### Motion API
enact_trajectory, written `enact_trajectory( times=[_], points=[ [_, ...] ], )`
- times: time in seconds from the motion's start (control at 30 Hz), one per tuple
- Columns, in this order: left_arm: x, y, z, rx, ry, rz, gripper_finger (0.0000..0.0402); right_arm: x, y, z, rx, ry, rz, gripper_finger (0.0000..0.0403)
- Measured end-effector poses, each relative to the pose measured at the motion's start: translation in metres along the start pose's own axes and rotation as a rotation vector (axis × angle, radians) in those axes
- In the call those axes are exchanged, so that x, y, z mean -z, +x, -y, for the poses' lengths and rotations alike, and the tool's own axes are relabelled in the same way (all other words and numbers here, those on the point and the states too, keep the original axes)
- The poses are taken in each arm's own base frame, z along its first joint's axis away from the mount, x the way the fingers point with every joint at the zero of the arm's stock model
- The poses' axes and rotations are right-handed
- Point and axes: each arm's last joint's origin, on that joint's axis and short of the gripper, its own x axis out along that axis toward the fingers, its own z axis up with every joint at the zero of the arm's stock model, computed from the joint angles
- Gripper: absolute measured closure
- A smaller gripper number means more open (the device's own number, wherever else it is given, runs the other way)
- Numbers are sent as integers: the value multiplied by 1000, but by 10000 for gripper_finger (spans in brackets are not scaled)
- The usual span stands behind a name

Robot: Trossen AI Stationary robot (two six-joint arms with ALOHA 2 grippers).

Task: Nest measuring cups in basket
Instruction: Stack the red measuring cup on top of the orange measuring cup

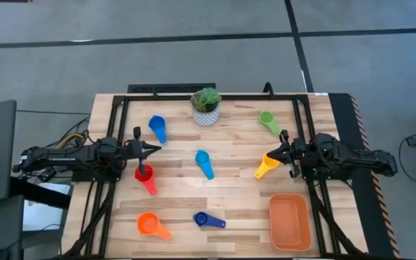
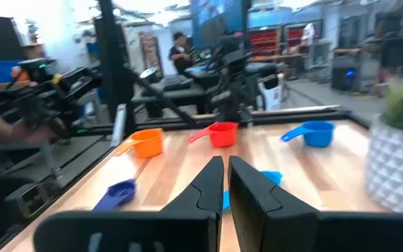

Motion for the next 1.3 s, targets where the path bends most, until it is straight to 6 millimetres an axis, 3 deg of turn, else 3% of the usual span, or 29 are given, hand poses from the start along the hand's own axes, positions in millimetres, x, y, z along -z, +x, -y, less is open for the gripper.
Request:
enact_trajectory(
  times=[0.23, 0.53, 0.77, 1.03, 1.2, 1.3],
  points=[
    [0, 0, 0, 0, 125, -1, 401, -12, -1, 1, 76, 17, 136, 354],
    [0, 0, 2, 57, -303, 1, 401, -26, -4, 0, 51, 191, 287, 354],
    [0, 0, 1, 36, -320, -1, 401, -21, -3, 5, 223, 248, 280, 354],
    [-1, 0, -4, -118, -363, 4, 401, -19, -4, 10, 354, 127, 253, 354],
    [-5, -1, -4, -97, -473, 20, 401, -16, -3, 10, 337, 258, 244, 354],
    [-18, -3, -6, -31, -552, 55, 401, -16, -3, 8, 309, 341, 261, 354]
  ],
)
